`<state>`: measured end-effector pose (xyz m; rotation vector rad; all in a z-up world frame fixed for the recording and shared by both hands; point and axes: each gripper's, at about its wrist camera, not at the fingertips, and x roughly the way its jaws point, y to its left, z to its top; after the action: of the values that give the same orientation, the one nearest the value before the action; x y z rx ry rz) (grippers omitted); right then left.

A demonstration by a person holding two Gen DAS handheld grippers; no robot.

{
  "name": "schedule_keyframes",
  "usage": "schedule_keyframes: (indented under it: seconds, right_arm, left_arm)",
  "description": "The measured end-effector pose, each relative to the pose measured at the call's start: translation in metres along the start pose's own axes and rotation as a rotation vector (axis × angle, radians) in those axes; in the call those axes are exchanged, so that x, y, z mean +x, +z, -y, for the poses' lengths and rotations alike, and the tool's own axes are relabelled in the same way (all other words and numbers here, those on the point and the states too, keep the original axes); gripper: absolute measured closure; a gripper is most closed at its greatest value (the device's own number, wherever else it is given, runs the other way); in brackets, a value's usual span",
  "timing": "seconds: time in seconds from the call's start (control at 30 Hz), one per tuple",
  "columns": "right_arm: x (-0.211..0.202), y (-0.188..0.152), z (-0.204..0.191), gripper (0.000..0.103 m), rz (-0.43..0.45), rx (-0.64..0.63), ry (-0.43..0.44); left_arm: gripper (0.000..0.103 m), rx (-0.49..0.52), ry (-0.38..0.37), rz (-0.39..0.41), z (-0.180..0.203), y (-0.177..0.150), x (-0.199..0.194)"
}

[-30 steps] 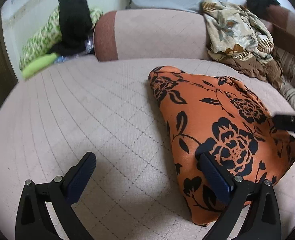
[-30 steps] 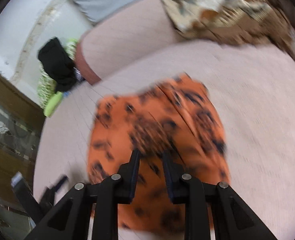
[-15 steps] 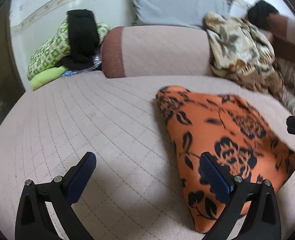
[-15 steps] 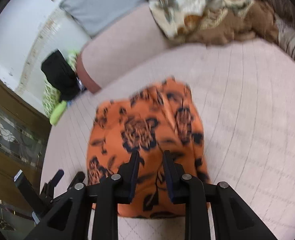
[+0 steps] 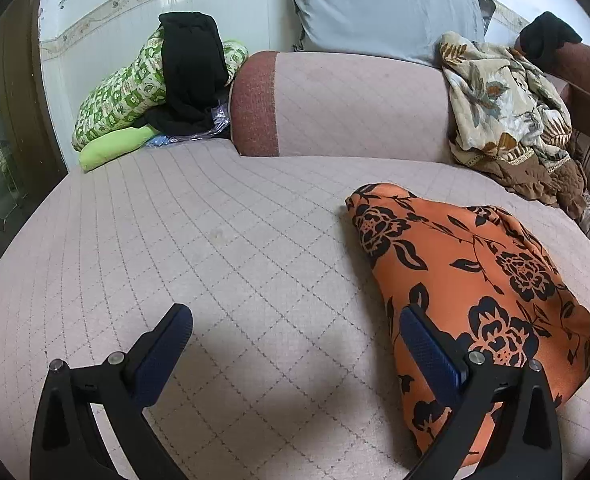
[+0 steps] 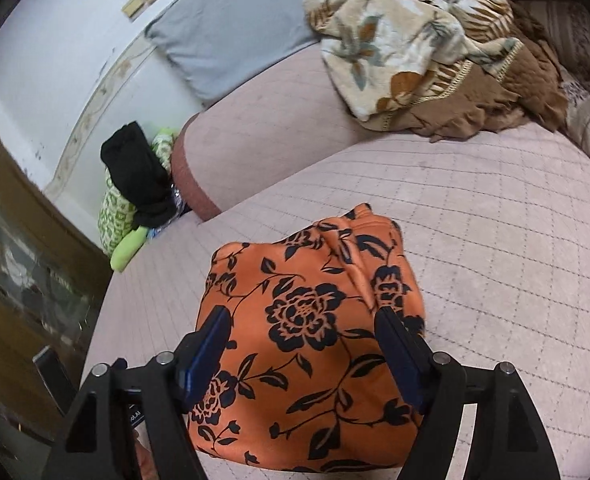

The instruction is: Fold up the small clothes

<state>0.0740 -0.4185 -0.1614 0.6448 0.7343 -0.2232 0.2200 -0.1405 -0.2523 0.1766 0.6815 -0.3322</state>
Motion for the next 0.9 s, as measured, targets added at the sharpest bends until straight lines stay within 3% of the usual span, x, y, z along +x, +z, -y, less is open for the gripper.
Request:
schedule_keyframes:
  seconds: [0.77, 0.9]
  right_arm:
    - [0.005, 0.001, 0.014, 0.026, -0.027, 0.046, 0.005]
    - [0.006, 0.004, 0.022, 0.026, -0.031, 0.051, -0.011]
  left_arm:
    - [0.0, 0.024, -0.004, -0.02, 0.006, -0.003, 0.003]
    - [0.0, 0.018, -0.051, -0.036, 0.006, -0.003, 0.003]
